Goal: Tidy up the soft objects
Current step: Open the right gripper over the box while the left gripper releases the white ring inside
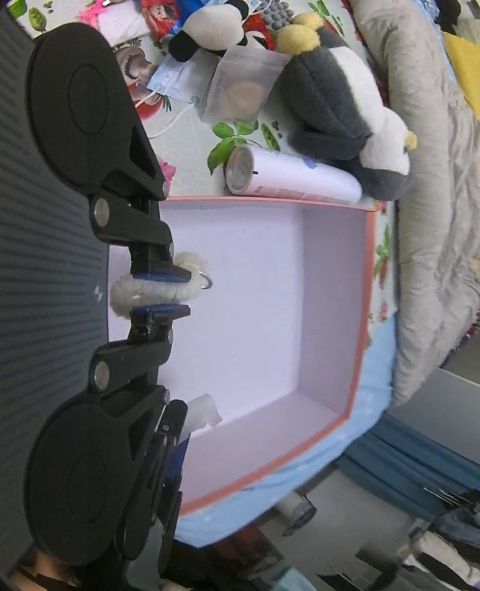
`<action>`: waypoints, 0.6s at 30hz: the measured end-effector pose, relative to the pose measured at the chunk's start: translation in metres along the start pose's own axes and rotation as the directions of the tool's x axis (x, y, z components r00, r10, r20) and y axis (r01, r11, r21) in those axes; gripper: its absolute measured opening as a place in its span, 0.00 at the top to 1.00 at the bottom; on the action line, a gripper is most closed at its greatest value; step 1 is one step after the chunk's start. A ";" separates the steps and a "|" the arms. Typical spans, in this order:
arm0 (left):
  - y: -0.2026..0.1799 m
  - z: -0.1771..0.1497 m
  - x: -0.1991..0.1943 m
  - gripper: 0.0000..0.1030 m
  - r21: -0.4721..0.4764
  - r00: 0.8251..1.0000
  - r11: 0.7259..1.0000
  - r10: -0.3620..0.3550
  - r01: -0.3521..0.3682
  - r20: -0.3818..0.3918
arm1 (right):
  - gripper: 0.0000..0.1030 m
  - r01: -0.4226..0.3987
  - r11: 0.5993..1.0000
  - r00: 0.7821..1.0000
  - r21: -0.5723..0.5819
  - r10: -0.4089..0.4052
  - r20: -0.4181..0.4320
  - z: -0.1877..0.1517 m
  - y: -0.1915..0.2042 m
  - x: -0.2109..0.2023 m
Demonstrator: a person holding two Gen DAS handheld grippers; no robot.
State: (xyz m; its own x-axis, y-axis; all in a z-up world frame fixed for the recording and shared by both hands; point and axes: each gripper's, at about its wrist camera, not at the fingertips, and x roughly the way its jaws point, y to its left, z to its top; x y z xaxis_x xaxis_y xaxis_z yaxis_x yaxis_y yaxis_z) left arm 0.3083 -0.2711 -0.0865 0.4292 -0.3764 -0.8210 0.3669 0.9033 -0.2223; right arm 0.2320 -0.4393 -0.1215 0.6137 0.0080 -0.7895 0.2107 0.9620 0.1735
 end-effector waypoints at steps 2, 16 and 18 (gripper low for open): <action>0.000 0.000 0.004 0.61 0.002 1.000 1.000 -0.002 0.002 -0.009 | 0.65 0.000 1.000 1.000 0.006 0.000 -0.012 -0.002 -0.003 0.005; 0.000 -0.010 -0.050 0.50 0.006 0.995 1.000 0.001 -0.002 0.099 | 0.51 -0.028 1.000 0.998 0.014 0.027 0.061 -0.001 0.008 -0.032; 0.000 -0.015 -0.066 0.50 0.006 0.993 1.000 0.001 -0.001 0.121 | 0.51 -0.033 0.999 0.996 0.004 0.033 0.088 -0.003 0.014 -0.047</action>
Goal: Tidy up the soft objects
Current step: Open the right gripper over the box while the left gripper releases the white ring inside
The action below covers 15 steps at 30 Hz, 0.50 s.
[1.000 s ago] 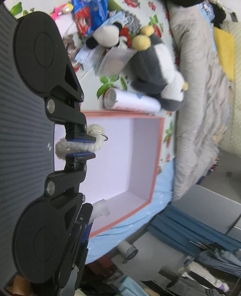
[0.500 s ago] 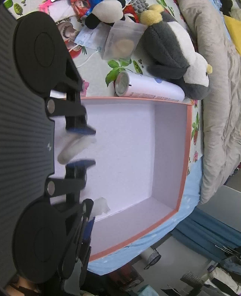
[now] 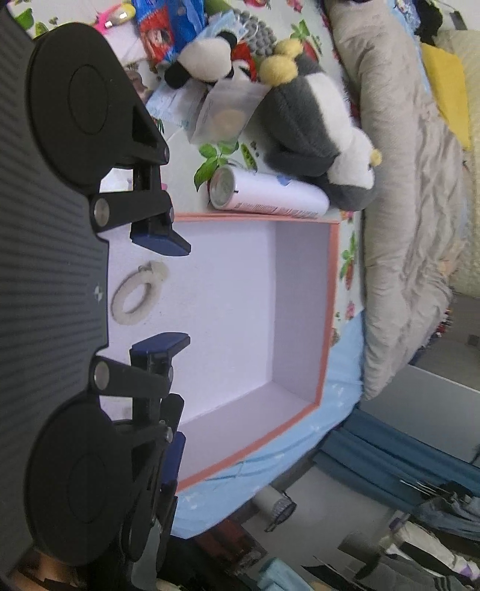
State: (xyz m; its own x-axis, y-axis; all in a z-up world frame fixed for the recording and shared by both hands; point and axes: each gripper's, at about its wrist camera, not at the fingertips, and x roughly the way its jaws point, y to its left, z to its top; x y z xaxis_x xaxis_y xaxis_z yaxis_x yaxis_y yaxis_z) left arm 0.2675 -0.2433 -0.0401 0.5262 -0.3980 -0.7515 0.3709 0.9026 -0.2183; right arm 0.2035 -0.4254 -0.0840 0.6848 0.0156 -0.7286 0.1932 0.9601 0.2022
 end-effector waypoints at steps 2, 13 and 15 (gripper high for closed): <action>0.001 -0.004 -0.017 0.50 0.001 1.000 1.000 -0.002 0.001 0.022 | 0.51 -0.009 1.000 1.000 -0.006 0.009 0.023 -0.002 0.006 -0.014; 0.021 -0.038 -0.110 0.50 -0.003 0.990 1.000 0.014 -0.014 0.139 | 0.51 -0.030 0.999 0.989 -0.034 0.035 0.146 -0.020 0.033 -0.090; 0.026 -0.047 -0.123 0.50 -0.013 0.987 1.000 0.015 -0.013 0.157 | 0.51 -0.043 0.998 0.986 -0.044 0.050 0.158 -0.026 0.040 -0.101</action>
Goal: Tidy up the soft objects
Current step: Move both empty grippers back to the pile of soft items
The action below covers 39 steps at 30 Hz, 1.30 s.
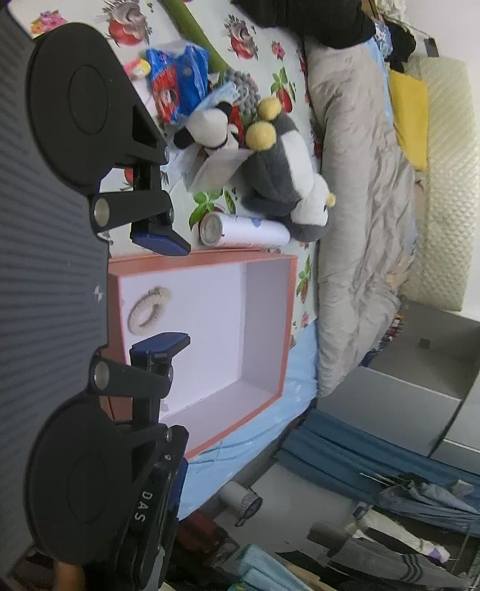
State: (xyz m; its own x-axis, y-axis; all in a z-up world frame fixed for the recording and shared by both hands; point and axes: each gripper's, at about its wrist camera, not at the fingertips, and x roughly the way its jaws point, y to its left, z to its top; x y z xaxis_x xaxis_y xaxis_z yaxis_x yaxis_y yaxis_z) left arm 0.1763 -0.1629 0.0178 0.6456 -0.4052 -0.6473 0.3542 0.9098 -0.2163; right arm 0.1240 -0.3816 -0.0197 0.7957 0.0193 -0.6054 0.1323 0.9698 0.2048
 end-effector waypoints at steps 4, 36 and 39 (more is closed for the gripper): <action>0.007 -0.017 -0.022 0.50 -0.001 1.000 1.000 0.011 -0.011 0.018 | 0.51 -0.025 0.999 1.000 -0.033 0.025 0.017 -0.013 0.017 -0.014; 0.108 -0.129 -0.129 0.50 -0.168 0.977 0.970 0.194 -0.176 0.092 | 0.51 -0.223 0.955 0.975 -0.197 0.223 -0.020 -0.104 0.132 -0.036; 0.121 -0.134 -0.123 0.50 -0.180 0.978 0.966 0.198 -0.183 0.071 | 0.51 -0.228 0.952 0.974 -0.205 0.225 -0.036 -0.108 0.139 -0.030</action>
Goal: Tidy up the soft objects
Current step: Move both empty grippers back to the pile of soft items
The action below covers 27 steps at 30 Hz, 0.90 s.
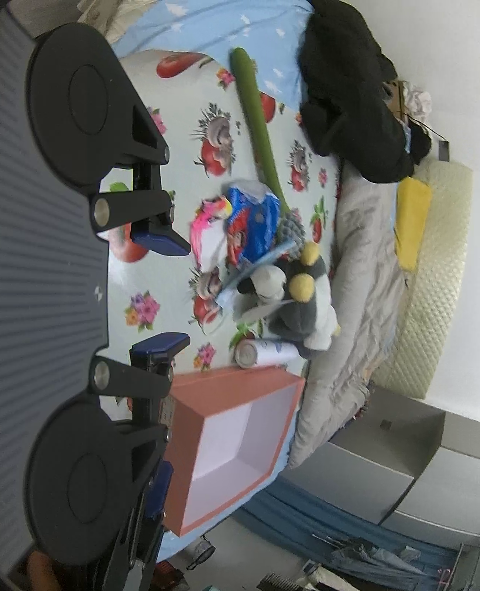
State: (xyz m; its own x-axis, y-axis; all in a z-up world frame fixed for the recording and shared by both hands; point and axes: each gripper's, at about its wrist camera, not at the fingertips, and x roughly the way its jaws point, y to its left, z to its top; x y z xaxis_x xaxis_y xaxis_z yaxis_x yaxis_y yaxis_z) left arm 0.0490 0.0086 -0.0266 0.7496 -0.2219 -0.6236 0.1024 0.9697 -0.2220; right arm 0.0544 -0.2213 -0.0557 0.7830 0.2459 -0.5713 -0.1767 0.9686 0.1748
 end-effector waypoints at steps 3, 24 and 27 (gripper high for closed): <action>0.011 0.001 0.011 0.50 -0.011 1.000 1.000 0.000 0.000 -0.013 | 0.51 0.008 1.000 1.000 0.005 -0.008 -0.017 -0.002 0.003 0.011; 0.084 0.030 0.113 0.45 -0.063 0.993 0.997 0.040 -0.048 -0.113 | 0.51 0.013 1.000 0.993 0.006 -0.012 -0.119 0.008 0.024 0.113; 0.092 0.033 0.125 0.45 -0.072 0.991 0.996 0.043 -0.053 -0.126 | 0.51 0.011 1.000 0.992 -0.011 -0.012 -0.127 0.012 0.026 0.128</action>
State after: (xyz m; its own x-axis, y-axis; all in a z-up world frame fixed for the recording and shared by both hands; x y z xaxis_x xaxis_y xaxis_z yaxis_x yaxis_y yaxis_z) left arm 0.1737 0.0730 -0.1004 0.6648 -0.1908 -0.7222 0.0154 0.9701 -0.2421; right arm 0.1569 -0.1647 -0.1144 0.7031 0.2369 -0.6705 -0.1748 0.9715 0.1600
